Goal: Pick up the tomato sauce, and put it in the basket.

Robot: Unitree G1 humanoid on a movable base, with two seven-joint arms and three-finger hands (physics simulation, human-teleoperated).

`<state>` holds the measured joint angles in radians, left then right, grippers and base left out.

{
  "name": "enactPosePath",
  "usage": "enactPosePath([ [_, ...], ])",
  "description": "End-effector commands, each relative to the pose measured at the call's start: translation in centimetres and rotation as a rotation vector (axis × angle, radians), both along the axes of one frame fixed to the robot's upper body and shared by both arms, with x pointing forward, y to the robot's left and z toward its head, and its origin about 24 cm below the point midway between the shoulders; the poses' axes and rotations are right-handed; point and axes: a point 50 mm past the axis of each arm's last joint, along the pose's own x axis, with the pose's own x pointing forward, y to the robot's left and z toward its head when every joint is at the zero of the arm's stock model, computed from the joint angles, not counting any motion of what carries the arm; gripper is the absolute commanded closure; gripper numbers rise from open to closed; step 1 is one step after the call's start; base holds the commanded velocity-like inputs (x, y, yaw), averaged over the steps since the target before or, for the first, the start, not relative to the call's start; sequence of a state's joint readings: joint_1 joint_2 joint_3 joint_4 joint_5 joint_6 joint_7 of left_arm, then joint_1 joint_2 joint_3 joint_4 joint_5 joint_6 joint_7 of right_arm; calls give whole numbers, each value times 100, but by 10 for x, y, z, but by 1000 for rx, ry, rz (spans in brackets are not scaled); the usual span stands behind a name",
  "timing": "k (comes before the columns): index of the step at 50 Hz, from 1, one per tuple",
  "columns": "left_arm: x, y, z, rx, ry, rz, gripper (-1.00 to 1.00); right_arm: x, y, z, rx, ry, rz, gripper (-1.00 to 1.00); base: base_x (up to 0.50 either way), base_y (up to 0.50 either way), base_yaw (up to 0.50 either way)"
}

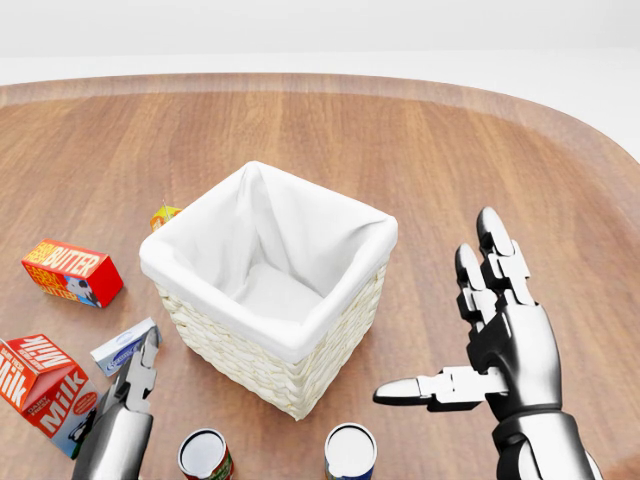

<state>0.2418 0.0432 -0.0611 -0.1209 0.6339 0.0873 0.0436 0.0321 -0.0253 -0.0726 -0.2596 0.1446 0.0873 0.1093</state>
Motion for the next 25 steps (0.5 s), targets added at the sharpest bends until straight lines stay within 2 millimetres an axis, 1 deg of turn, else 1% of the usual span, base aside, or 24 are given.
enactPosePath([
  [1,5,1,-4,-4,9,7,-98,0,0,0,-1,1,1,-100,0,0,0],
  [3,4,-1,-1,-5,1,0,-97,0,0,-1,-1,3,1,-100,0,0,0],
  [5,6,-1,-5,-6,11,4,-98,0,0,-1,-1,3,1,-100,0,0,0],
  [17,11,-2,-10,-14,27,8,-97,-1,0,0,0,2,1,-100,0,0,0],
  [18,11,-1,-15,-14,40,16,-97,-1,0,0,0,0,1,-100,0,0,0],
  [21,13,-2,-13,-15,37,10,-97,0,0,0,1,1,1,-100,0,0,0],
  [25,13,-2,-18,-16,51,17,-97,0,0,0,1,1,1,-100,0,0,0],
])
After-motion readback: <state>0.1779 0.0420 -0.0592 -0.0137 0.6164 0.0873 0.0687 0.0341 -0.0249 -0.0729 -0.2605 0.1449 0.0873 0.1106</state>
